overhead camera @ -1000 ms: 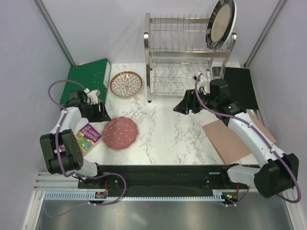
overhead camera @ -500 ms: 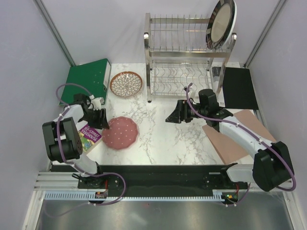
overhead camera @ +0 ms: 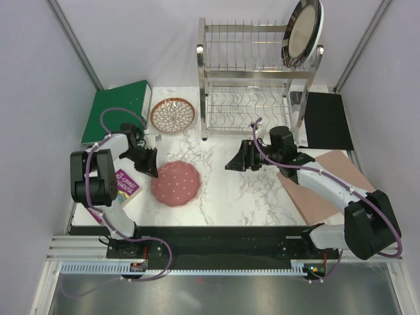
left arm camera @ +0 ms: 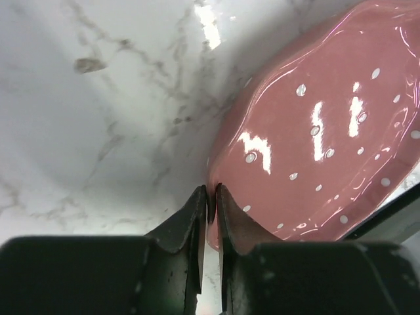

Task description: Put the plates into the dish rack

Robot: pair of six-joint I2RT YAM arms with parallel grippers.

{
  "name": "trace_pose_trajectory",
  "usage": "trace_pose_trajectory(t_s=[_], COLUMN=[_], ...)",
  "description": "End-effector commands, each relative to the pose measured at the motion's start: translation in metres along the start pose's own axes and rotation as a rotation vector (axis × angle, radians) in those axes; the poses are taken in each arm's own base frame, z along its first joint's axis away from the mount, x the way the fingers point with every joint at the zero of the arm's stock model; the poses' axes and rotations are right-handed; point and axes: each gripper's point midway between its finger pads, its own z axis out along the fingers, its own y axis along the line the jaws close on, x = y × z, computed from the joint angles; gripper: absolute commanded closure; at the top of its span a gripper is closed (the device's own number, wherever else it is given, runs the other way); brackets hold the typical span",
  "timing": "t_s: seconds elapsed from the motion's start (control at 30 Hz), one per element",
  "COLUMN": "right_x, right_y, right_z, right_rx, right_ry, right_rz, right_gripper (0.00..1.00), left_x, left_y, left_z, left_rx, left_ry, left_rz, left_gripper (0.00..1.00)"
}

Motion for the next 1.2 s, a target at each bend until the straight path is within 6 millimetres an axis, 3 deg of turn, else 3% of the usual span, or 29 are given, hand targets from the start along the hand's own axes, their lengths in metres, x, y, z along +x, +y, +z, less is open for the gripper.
trace_pose_trajectory(t_s=[0.0,0.13,0.23,0.27,0.5,0.6,0.73,0.9,1.17], right_x=[0.003,0.012,0.006,0.006,0.023,0.034,0.065,0.085,0.052], right_y=[-0.003,-0.017,-0.018,-0.019,-0.023,-0.037,-0.073,-0.095,-0.091], right_z=[0.001,0.009,0.008,0.007,-0.007,-0.01,-0.011,0.002,0.037], right_rx=[0.002,0.023,0.042,0.049,0.084,0.143,0.219,0.234,0.109], right_ry=[-0.01,0.014,0.004,0.008,0.03,0.025,0.045,0.07,0.03], right_rz=[-0.023,-0.009,-0.046,-0.059,-0.078,-0.04,0.115,0.204,0.231], right_gripper=[0.25,0.26,0.26,0.26,0.26,0.24,0.23,0.24,0.24], left_x=[-0.016,-0.033,-0.048,-0.05,-0.068,-0.066,-0.056,-0.04,-0.028], left_y=[-0.034,-0.045,-0.055,-0.071,-0.117,-0.127,-0.136,-0.138,-0.138], left_z=[0.005,0.012,0.016,0.022,0.032,0.034,0.032,0.038,0.047], left_rx=[0.136,0.2,0.235,0.251,0.33,0.345,0.383,0.409,0.429], left_ry=[0.004,-0.036,-0.066,-0.047,-0.012,-0.002,0.004,0.024,0.051], left_rz=[-0.106,-0.211,-0.216,-0.176,-0.141,-0.143,-0.168,-0.195,-0.206], left_gripper=[0.84,0.89,0.92,0.92,0.93,0.93,0.94,0.98,0.98])
